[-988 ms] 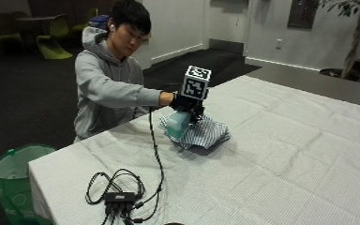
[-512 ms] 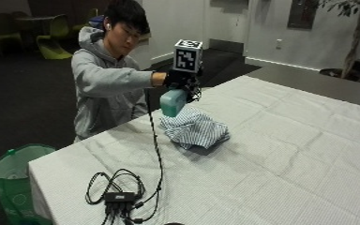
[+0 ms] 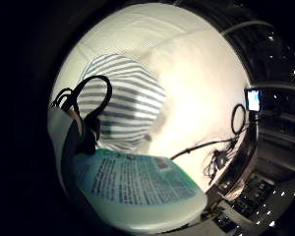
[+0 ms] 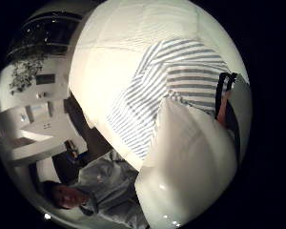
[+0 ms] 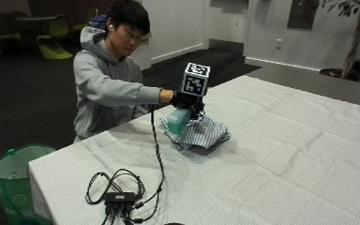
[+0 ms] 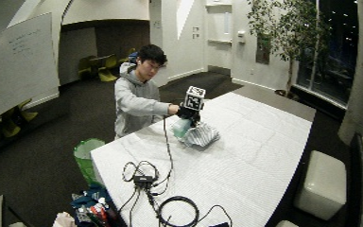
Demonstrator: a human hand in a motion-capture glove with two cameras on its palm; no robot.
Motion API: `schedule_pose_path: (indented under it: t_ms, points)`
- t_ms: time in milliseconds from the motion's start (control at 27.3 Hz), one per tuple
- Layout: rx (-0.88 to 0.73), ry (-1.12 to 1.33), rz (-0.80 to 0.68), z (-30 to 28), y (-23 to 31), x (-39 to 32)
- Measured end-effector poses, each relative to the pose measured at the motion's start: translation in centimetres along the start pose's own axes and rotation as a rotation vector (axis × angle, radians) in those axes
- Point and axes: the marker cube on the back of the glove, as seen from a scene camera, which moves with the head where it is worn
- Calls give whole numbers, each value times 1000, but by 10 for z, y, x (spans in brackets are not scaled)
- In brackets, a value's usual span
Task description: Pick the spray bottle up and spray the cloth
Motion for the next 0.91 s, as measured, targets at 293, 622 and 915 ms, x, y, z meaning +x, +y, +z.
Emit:
schedule_pose_path:
  t_ms: [293, 622, 915]
  points:
    - [218, -441, -175, -43, 5, -71]
    - [550, -1182, -270, -42, -21, -139]
    - [672, -1386, -233, 12, -55, -177]
